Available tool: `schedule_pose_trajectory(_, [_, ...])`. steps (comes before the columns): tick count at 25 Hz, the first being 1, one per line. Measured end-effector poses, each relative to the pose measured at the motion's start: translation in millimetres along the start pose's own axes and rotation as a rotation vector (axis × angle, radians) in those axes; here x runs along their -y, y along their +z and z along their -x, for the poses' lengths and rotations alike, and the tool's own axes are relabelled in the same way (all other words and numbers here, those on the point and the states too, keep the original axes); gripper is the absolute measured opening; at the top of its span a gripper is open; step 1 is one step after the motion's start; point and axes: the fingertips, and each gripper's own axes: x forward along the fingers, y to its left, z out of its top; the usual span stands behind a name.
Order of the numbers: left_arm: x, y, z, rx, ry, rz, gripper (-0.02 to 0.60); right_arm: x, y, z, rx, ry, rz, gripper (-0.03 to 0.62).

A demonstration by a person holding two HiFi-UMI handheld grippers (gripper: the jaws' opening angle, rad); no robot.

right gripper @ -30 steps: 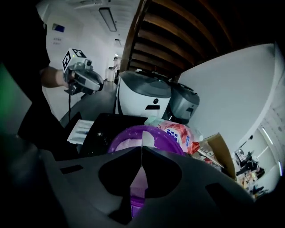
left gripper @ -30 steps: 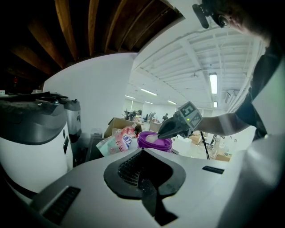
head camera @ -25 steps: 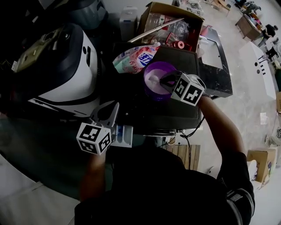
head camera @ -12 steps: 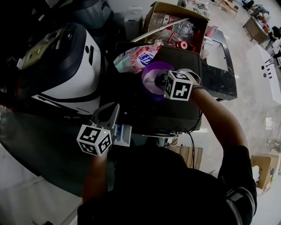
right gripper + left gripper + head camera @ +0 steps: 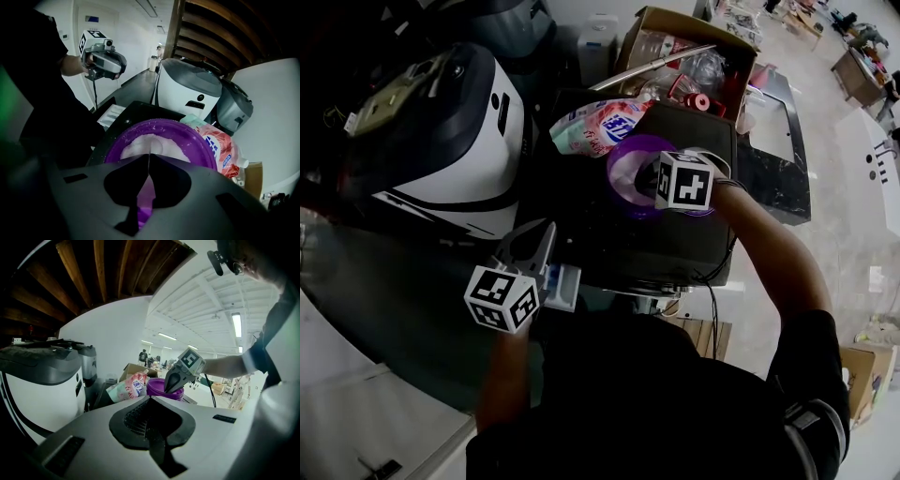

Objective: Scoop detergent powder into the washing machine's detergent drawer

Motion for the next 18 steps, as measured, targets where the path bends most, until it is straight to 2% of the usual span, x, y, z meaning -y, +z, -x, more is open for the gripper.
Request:
schedule_pose_trajectory(3, [-2.8,-1.3,1.1,0.000,0.003,0.004,0.008,-7.1,2.1,0.8,0.025,0.053,-0.049,0.021])
schedule_pose_trajectory(8, [-5.2,-2.4,2.5,-0.001,-0.005,0.006,0.008,0.4,-7.7,1.2,-0.011,0.049,-0.068,0.021])
schedule_pose_trajectory(12, [-9.0,-2.8,4.1,0.001,-0.013,0.007,0.008,-3.2,-4.4,2.2,-0.018,0.096,-0.097,0.021])
schedule_pose_trajectory(18, [-17.0,-4.5,5.4,0.006,-0.031,0.017,0.008,-4.6,-2.2,6.4,-0.001,0.170,-0.271,0.021])
